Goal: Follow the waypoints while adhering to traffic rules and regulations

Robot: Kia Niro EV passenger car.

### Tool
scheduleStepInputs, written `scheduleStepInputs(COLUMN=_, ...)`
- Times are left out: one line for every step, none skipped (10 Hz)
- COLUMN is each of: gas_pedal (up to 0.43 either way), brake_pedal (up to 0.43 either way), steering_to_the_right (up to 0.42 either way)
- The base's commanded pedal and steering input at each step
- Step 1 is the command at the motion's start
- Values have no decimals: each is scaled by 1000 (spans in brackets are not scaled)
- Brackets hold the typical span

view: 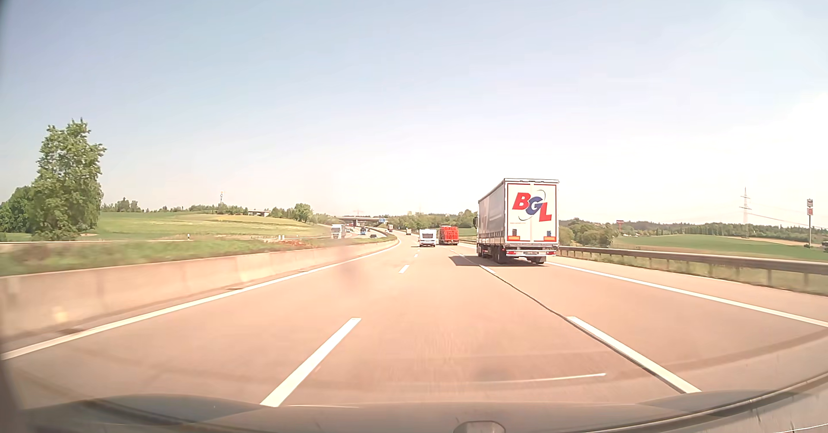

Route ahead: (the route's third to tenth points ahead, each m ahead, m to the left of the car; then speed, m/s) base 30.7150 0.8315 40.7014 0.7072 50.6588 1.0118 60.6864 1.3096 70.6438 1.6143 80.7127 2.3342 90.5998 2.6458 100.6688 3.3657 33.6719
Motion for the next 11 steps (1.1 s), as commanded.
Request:
scheduleStepInputs(gas_pedal=311, brake_pedal=0, steering_to_the_right=-1)
scheduleStepInputs(gas_pedal=311, brake_pedal=0, steering_to_the_right=-2)
scheduleStepInputs(gas_pedal=311, brake_pedal=0, steering_to_the_right=-3)
scheduleStepInputs(gas_pedal=311, brake_pedal=0, steering_to_the_right=-2)
scheduleStepInputs(gas_pedal=311, brake_pedal=0, steering_to_the_right=-3)
scheduleStepInputs(gas_pedal=311, brake_pedal=0, steering_to_the_right=-3)
scheduleStepInputs(gas_pedal=311, brake_pedal=0, steering_to_the_right=-3)
scheduleStepInputs(gas_pedal=311, brake_pedal=0, steering_to_the_right=-3)
scheduleStepInputs(gas_pedal=311, brake_pedal=0, steering_to_the_right=-4)
scheduleStepInputs(gas_pedal=311, brake_pedal=0, steering_to_the_right=-4)
scheduleStepInputs(gas_pedal=311, brake_pedal=0, steering_to_the_right=-4)
